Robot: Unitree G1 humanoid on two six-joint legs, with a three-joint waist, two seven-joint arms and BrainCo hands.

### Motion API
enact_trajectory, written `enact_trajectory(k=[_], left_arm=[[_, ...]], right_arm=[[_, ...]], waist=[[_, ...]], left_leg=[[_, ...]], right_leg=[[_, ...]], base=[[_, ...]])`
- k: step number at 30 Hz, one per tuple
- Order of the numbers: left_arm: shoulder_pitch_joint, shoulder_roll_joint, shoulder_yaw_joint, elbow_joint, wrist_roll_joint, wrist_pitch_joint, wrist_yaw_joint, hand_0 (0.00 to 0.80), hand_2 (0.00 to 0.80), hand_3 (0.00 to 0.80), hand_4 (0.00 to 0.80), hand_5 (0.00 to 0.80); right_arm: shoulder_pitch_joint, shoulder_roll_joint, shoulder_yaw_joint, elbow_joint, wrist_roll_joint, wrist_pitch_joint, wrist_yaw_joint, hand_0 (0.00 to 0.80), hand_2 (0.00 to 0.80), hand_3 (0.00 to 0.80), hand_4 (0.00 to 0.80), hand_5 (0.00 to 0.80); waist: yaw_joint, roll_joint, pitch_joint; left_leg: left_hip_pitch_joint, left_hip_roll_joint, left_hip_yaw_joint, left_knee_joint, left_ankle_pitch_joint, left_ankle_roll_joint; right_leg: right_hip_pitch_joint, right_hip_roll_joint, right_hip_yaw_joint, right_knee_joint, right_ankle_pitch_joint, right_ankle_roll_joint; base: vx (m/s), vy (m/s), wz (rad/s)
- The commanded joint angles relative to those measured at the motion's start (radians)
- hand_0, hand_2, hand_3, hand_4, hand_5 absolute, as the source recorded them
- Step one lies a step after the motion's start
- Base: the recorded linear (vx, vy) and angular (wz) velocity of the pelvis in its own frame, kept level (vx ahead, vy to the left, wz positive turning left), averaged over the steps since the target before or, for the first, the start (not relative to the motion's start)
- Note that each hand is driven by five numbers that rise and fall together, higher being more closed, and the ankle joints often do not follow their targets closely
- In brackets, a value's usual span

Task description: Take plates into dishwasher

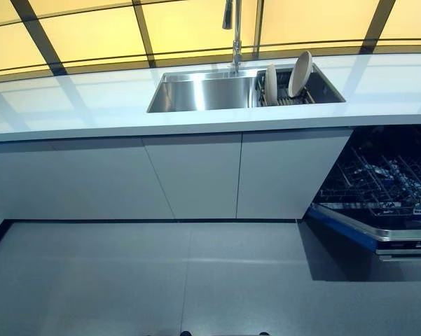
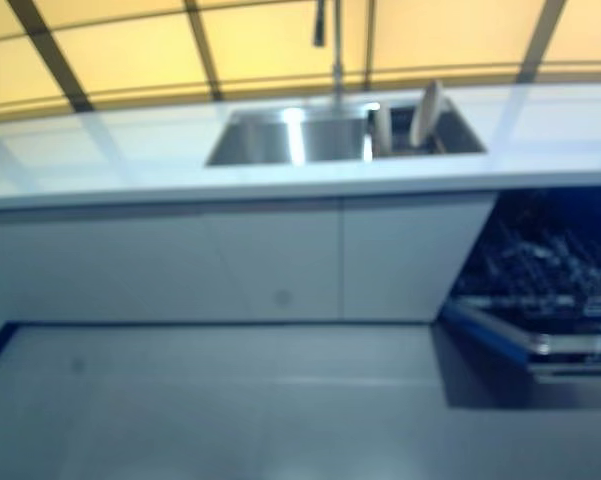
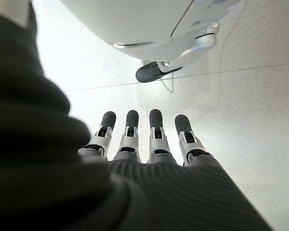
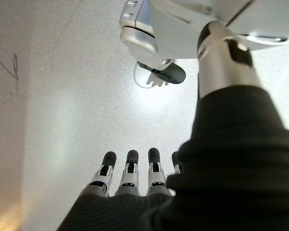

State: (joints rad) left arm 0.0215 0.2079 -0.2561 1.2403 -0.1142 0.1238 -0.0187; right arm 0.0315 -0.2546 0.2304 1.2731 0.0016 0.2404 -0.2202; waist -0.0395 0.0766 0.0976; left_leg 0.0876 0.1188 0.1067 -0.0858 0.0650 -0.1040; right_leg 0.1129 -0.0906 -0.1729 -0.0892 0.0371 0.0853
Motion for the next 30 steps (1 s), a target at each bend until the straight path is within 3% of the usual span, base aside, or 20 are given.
enact_trajectory(k=[1,8,13,24,30], left_arm=[[-0.050,-0.007,0.003,0.051,-0.039,-0.010,0.012,0.000,0.000,0.000,0.000,0.000],[-0.059,-0.007,0.003,0.035,-0.081,0.002,-0.071,0.000,0.000,0.000,0.000,0.000],[-0.062,-0.008,0.013,0.038,-0.104,0.013,0.057,0.000,0.000,0.000,0.000,0.000],[-0.032,-0.009,0.037,0.058,-0.078,0.004,0.041,0.000,0.000,0.000,0.000,0.000],[-0.056,-0.020,0.093,0.053,-0.194,0.007,0.086,0.000,0.000,0.000,0.000,0.000]], right_arm=[[-0.067,0.015,0.028,0.049,-0.011,0.004,-0.031,0.000,0.000,0.000,0.000,0.000],[-0.066,0.010,0.037,0.037,-0.016,-0.018,-0.021,0.000,0.000,0.000,0.000,0.000],[-0.069,0.011,0.042,0.029,0.014,-0.027,-0.052,0.000,0.000,0.000,0.000,0.000],[-0.069,0.020,0.027,0.052,0.024,-0.038,-0.007,0.000,0.000,0.000,0.000,0.000],[-0.101,0.018,0.028,0.047,0.035,-0.019,-0.002,0.000,0.000,0.000,0.000,0.000]], waist=[[-0.004,-0.059,0.025],[0.002,-0.064,0.029],[0.004,-0.065,0.035],[0.013,-0.055,0.018],[0.022,-0.082,0.044]], left_leg=[[0.031,-0.110,0.018,-0.002,-0.070,0.089],[0.030,-0.106,0.019,-0.002,-0.067,0.091],[0.031,-0.104,0.013,-0.002,-0.069,0.092],[0.046,-0.098,0.008,0.004,-0.066,0.080],[-0.015,-0.084,0.009,0.198,-0.106,0.082]], right_leg=[[-0.004,0.035,0.038,0.032,-0.024,-0.008],[-0.007,0.035,0.034,0.045,-0.031,-0.010],[-0.006,0.039,0.033,0.049,-0.036,-0.015],[0.018,0.053,0.020,0.052,-0.053,-0.032],[-0.019,0.046,0.011,0.155,-0.090,-0.073]], base=[[0.000,0.000,0.00],[0.000,0.000,0.00],[-0.012,-0.050,0.00],[0.029,-0.050,0.01],[-0.017,-0.118,0.07]])
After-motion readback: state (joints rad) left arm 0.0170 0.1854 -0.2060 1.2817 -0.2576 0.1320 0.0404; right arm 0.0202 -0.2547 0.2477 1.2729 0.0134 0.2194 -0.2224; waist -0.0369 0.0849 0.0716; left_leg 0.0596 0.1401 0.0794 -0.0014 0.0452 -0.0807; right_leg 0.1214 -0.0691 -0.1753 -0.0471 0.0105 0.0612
